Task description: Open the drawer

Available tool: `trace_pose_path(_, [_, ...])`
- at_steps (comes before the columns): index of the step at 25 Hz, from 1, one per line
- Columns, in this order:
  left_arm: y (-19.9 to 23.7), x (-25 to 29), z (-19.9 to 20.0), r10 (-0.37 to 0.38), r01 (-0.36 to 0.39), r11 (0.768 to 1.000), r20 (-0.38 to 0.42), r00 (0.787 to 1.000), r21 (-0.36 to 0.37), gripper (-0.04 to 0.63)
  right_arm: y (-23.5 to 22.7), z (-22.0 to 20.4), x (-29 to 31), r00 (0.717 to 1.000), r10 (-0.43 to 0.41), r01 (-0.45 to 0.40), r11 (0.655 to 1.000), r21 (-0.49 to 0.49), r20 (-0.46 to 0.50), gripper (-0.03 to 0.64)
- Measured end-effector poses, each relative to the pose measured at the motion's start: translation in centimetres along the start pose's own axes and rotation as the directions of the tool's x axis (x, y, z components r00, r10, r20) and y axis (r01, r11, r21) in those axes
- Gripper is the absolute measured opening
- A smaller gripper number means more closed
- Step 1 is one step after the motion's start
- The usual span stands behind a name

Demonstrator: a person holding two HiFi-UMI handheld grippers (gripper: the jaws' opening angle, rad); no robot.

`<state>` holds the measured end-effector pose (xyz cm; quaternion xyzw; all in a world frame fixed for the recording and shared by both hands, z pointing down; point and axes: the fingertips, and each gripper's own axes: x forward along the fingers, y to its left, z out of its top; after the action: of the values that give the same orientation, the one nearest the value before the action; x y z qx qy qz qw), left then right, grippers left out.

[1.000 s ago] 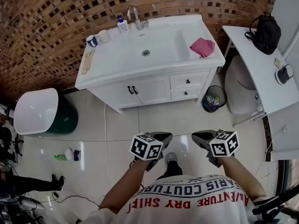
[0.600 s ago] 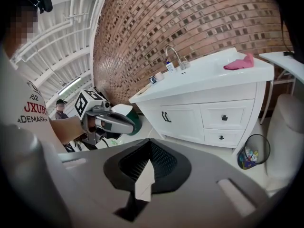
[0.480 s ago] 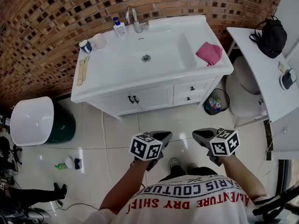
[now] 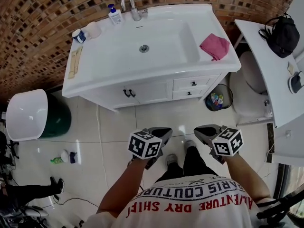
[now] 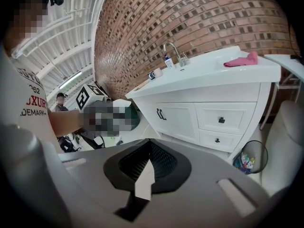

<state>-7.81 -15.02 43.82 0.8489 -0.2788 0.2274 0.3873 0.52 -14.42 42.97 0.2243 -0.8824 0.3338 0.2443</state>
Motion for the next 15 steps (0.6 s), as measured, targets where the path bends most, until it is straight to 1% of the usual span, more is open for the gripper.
trace_pose_path(4, [1.2,1.8,-0.4,0.019,-0.019,0.999,0.005,1.0,-0.036,-0.014,-2.8,-0.5,1.0,0.999,-0.002,0.001,1.0,-0.015,-0.034,0.008])
trace_pose_path(7, [2.6,3.5,-0.7,0.027,-0.025,0.997,0.021,0.999,-0.068,-0.014,-5.1,-1.5,2.4,0.998,-0.003,0.002,1.0,-0.019,-0.055,0.052])
trace_pose_path(8, [3.0,4.2,-0.9,0.027,-0.025,0.996,0.026,0.999,-0.08,-0.014,-6.2,-2.0,2.9,0.998,-0.01,0.009,1.0,-0.016,-0.063,0.055])
trace_pose_path(9, [3.4,4.8,-1.2,0.027,-0.024,0.995,0.031,0.999,-0.093,-0.014,-7.4,-2.5,3.4,0.997,-0.021,0.021,1.0,-0.012,-0.07,0.073])
trace_pose_path(14, [5.5,7.3,-4.4,0.033,-0.026,0.989,0.046,0.998,-0.147,-0.014,-14.5,-4.6,7.1,0.994,-0.083,0.085,0.996,0.016,-0.076,0.144])
trace_pose_path(15, [6.3,7.6,-5.1,0.041,-0.032,0.987,0.053,0.998,-0.156,-0.014,-16.1,-5.0,8.3,0.993,-0.096,0.098,0.995,0.023,-0.073,0.173])
